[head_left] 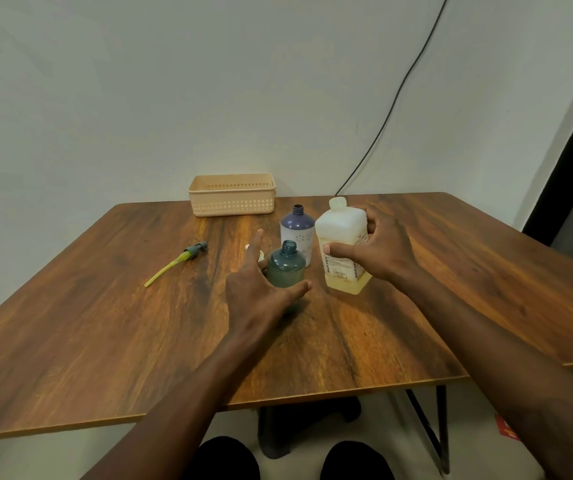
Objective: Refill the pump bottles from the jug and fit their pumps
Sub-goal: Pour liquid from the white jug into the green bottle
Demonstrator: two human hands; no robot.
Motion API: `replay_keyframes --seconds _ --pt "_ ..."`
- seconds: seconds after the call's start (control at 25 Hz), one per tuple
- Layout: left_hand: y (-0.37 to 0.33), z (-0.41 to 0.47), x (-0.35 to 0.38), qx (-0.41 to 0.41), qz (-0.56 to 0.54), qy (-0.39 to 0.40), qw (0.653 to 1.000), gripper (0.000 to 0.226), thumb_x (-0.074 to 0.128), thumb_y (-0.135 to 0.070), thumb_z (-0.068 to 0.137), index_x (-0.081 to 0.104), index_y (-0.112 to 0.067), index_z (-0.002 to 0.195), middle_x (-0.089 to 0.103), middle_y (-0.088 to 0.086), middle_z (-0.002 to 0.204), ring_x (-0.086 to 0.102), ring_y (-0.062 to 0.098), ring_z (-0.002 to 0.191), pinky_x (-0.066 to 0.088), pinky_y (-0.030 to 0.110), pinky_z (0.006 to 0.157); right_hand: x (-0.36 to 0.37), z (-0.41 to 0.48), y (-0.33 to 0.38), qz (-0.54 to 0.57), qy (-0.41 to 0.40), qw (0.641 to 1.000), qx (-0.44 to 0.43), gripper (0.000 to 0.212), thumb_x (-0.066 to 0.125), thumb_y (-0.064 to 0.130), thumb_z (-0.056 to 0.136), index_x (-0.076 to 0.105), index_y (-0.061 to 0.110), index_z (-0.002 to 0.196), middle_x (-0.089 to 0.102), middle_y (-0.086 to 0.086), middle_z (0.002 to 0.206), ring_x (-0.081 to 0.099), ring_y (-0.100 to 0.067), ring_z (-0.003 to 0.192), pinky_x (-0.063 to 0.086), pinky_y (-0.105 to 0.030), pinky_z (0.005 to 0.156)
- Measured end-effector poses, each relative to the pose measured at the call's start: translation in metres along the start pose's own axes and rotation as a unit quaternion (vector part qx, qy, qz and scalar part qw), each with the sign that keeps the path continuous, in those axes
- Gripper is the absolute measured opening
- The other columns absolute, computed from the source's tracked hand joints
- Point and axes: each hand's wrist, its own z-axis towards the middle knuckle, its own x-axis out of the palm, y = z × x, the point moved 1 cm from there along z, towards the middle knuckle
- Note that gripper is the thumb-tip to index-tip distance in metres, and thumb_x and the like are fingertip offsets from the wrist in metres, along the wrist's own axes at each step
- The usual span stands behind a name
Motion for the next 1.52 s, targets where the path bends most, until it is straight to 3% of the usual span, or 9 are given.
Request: replay_keyframes --seconds 0.16,0.36,0.56,0.72,0.88,1.16,1.24,1.36,1.52 --pt "-0.005 0.008 0.009 0.003 0.009 -0.009 1.0 0.125 0.098 -0.051 0.057 0.032 -0.023 0.16 0.061 0.01 0.144 0.065 0.023 0.123 0.059 0.035 0.096 -0.009 0.008 -0.032 0.06 0.021 0.996 0.059 0.086 0.094 0.04 0.067 0.052 0.023 0.14 0.061 0.007 0.123 0.062 -0.014 0.105 0.053 -0.023 0.072" --pt "-0.002 0.015 0.014 0.013 0.015 -0.001 1.0 0.127 0.096 -0.055 0.056 0.031 -0.024 0.161 0.063 0.01 0.142 0.068 0.022 0.119 0.056 0.022 0.091 -0.013 0.012 -0.062 0.09 0.019 0.993 0.076 0.098 0.097 0.041 0.059 0.049 0.027 0.143 0.061 0.001 0.135 0.061 -0.021 0.119 0.058 -0.045 0.095" --pt "-0.001 0.018 0.015 0.026 0.016 0.003 1.0 0.126 0.095 -0.056 0.056 0.031 -0.026 0.16 0.065 0.01 0.139 0.069 0.02 0.116 0.049 0.007 0.082 -0.017 0.023 -0.072 0.136 0.048 0.987 0.075 0.107 0.095 0.049 0.054 0.045 0.03 0.147 0.059 -0.001 0.137 0.059 -0.023 0.123 0.057 -0.045 0.098" --pt "-0.002 0.02 0.012 0.042 0.017 0.009 0.999 0.125 0.095 -0.056 0.057 0.033 -0.024 0.16 0.064 0.01 0.14 0.067 0.017 0.116 0.053 0.014 0.086 -0.021 0.031 -0.073 0.143 0.106 0.982 0.064 0.091 0.089 0.032 0.072 0.038 0.034 0.147 0.057 0.004 0.132 0.061 -0.013 0.116 0.058 -0.029 0.094" --pt "-0.001 0.022 0.007 0.044 0.017 0.011 0.999 0.125 0.095 -0.057 0.057 0.032 -0.026 0.161 0.063 0.009 0.142 0.066 0.012 0.113 0.055 0.014 0.085 -0.031 0.041 -0.072 0.102 0.159 0.979 0.072 0.094 0.078 0.014 0.089 0.018 0.015 0.161 0.048 0.003 0.134 0.051 -0.011 0.117 0.047 0.001 0.075" --pt "-0.004 0.021 -0.014 0.038 0.035 0.03 0.998 0.124 0.096 -0.049 0.062 0.027 -0.025 0.162 0.062 0.011 0.142 0.057 0.005 0.107 0.04 -0.007 0.07 -0.031 0.032 -0.071 0.079 0.104 0.987 0.097 0.131 0.091 0.041 0.072 -0.002 0.028 0.164 0.027 -0.004 0.167 0.036 -0.024 0.148 0.033 -0.037 0.115" --pt "-0.001 0.021 -0.023 0.045 0.034 0.026 0.998 0.126 0.094 -0.057 0.061 0.025 -0.029 0.162 0.063 0.012 0.142 0.061 0.008 0.111 0.046 -0.001 0.072 -0.026 0.029 -0.059 0.059 0.061 0.994 0.067 0.133 0.091 0.049 0.068 -0.001 0.034 0.163 0.022 -0.003 0.169 0.038 -0.023 0.145 0.036 -0.036 0.111" --pt "0.007 0.021 -0.039 0.047 0.027 -0.002 0.999 0.13 0.084 -0.079 0.054 0.025 -0.034 0.161 0.066 0.01 0.138 0.068 0.018 0.115 0.062 0.029 0.086 -0.014 0.025 -0.036 -0.013 0.007 1.0 -0.015 0.125 0.087 0.058 0.07 0.006 0.035 0.163 0.023 -0.003 0.168 0.038 -0.027 0.145 0.035 -0.035 0.108" --pt "0.015 0.018 -0.06 0.039 0.01 -0.032 0.999 0.128 0.087 -0.068 0.055 0.032 -0.022 0.16 0.067 0.012 0.135 0.065 0.01 0.11 0.057 0.023 0.088 0.009 0.023 -0.009 -0.117 -0.019 0.986 -0.119 0.114 0.077 0.061 0.077 0.013 0.024 0.164 0.011 -0.002 0.172 0.012 -0.024 0.158 0.008 -0.046 0.126"
